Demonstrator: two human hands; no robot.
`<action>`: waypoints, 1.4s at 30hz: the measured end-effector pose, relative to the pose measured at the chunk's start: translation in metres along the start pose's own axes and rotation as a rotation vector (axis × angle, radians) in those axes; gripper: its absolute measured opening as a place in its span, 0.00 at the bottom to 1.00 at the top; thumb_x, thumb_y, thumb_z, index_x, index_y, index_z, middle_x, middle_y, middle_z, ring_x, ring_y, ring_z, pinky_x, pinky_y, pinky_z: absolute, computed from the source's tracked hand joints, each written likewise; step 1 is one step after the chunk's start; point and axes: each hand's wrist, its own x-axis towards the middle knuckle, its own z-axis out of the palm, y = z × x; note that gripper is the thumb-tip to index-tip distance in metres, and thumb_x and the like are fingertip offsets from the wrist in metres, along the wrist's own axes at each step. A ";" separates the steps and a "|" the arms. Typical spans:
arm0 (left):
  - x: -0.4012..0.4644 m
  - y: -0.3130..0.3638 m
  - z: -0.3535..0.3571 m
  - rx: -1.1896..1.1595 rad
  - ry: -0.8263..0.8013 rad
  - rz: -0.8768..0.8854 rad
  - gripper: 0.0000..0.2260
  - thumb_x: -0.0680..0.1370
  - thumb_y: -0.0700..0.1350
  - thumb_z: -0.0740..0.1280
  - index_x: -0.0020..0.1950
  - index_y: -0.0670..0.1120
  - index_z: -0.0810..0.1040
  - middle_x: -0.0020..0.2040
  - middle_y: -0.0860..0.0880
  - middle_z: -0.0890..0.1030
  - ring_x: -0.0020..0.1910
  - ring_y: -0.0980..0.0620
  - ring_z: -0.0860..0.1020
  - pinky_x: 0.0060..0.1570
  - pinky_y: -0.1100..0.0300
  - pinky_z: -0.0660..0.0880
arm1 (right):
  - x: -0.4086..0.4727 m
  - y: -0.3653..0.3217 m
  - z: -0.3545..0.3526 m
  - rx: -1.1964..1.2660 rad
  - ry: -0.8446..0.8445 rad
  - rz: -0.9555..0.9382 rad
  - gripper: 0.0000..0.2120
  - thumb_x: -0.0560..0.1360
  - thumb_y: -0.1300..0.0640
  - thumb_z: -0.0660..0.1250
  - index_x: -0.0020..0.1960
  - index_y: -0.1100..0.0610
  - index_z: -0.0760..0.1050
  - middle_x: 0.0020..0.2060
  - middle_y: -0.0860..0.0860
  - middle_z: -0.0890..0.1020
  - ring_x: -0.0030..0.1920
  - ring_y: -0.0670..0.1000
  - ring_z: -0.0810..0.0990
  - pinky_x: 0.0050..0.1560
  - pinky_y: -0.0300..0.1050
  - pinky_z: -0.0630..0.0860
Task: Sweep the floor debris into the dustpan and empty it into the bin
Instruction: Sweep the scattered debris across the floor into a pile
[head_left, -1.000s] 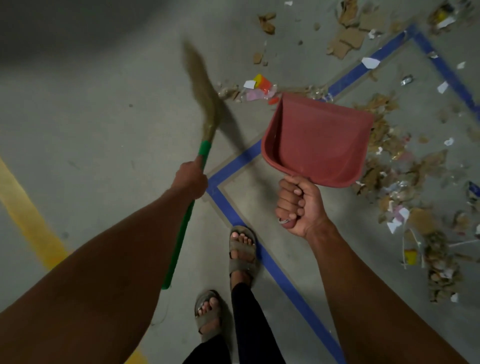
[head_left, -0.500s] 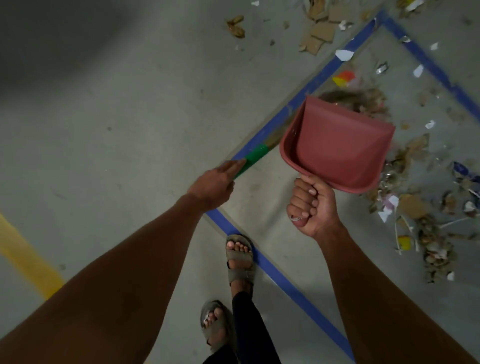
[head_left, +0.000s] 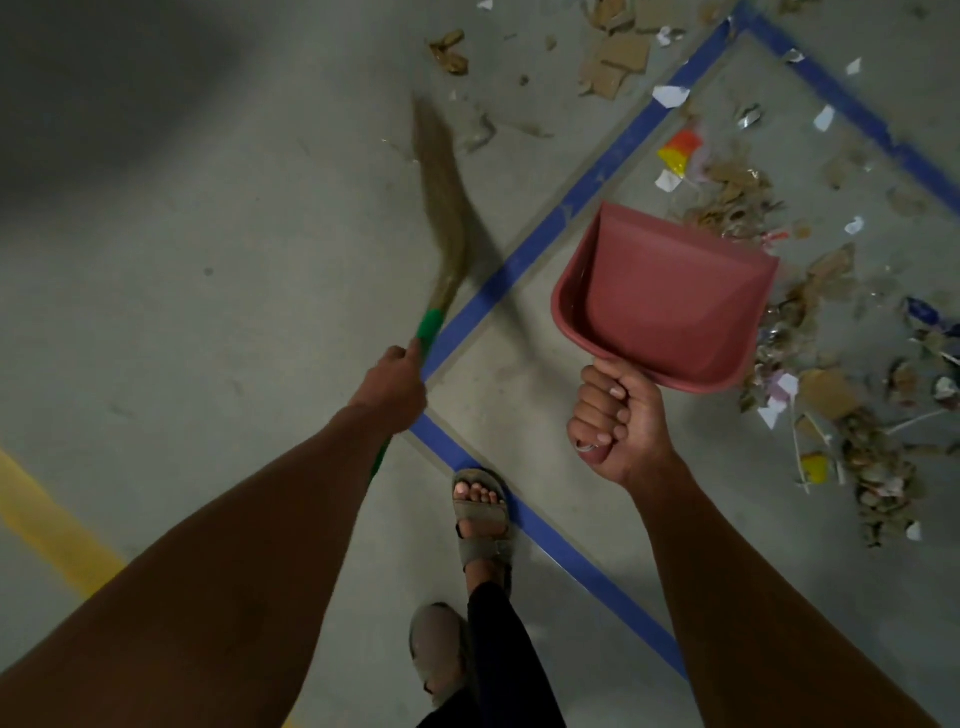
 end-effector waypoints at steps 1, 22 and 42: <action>0.000 0.010 0.006 0.033 -0.036 0.068 0.31 0.80 0.39 0.61 0.83 0.47 0.56 0.68 0.37 0.71 0.61 0.34 0.77 0.58 0.48 0.75 | -0.001 -0.001 -0.003 0.003 0.000 0.002 0.20 0.81 0.54 0.57 0.30 0.51 0.63 0.17 0.45 0.60 0.17 0.45 0.52 0.18 0.37 0.57; 0.030 0.044 -0.091 0.022 0.142 0.519 0.31 0.81 0.40 0.64 0.83 0.48 0.59 0.72 0.41 0.72 0.61 0.37 0.78 0.60 0.51 0.74 | 0.005 -0.053 0.048 -0.021 -0.030 -0.005 0.19 0.80 0.54 0.57 0.30 0.50 0.63 0.20 0.44 0.54 0.17 0.46 0.51 0.19 0.37 0.57; 0.183 -0.022 -0.206 -0.113 0.096 -0.099 0.18 0.78 0.43 0.62 0.68 0.48 0.73 0.55 0.41 0.80 0.46 0.41 0.83 0.46 0.48 0.84 | 0.120 -0.044 0.117 0.051 -0.064 -0.067 0.19 0.81 0.54 0.56 0.31 0.52 0.64 0.20 0.45 0.57 0.19 0.46 0.55 0.22 0.39 0.57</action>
